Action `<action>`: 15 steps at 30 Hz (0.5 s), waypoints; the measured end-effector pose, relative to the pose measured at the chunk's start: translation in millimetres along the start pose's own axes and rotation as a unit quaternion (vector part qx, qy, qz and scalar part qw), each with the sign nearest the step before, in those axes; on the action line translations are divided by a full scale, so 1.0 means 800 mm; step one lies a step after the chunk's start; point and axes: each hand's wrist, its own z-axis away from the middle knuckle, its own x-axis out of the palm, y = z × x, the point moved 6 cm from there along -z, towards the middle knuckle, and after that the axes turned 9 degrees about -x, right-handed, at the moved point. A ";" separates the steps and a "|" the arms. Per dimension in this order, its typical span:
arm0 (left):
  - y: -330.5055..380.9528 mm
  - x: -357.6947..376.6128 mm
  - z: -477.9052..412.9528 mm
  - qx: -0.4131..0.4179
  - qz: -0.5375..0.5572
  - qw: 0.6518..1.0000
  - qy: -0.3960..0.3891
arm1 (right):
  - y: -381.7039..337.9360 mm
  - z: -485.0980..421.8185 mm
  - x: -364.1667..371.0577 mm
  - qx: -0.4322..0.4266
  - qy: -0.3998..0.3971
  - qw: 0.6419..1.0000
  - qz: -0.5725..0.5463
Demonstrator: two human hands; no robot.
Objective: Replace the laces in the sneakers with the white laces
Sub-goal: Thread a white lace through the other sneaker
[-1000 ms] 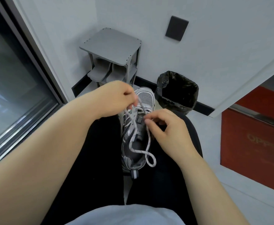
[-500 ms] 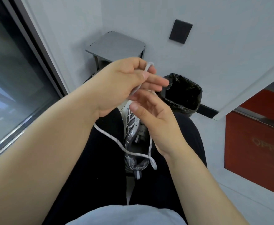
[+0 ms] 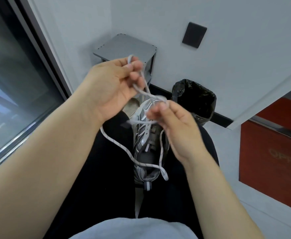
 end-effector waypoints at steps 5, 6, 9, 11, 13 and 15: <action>0.000 -0.054 -0.004 -0.018 -0.156 0.982 0.108 | 0.010 0.010 -0.049 0.014 -0.013 0.997 0.075; 0.000 -0.062 -0.005 -0.015 -0.192 0.973 0.129 | 0.012 0.012 -0.052 0.018 -0.029 0.993 0.110; 0.005 -0.083 -0.006 0.009 -0.301 0.932 0.204 | 0.015 0.015 -0.058 0.018 -0.066 0.974 0.215; 0.005 -0.091 -0.008 0.012 -0.419 0.875 0.242 | 0.016 0.015 -0.059 0.021 -0.074 0.969 0.235; 0.003 -0.089 -0.006 0.043 -0.598 0.749 0.283 | 0.017 0.012 -0.053 0.027 -0.071 0.973 0.218; -0.006 -0.056 0.003 0.185 -0.694 0.652 0.241 | 0.019 0.009 -0.042 0.038 -0.064 0.981 0.179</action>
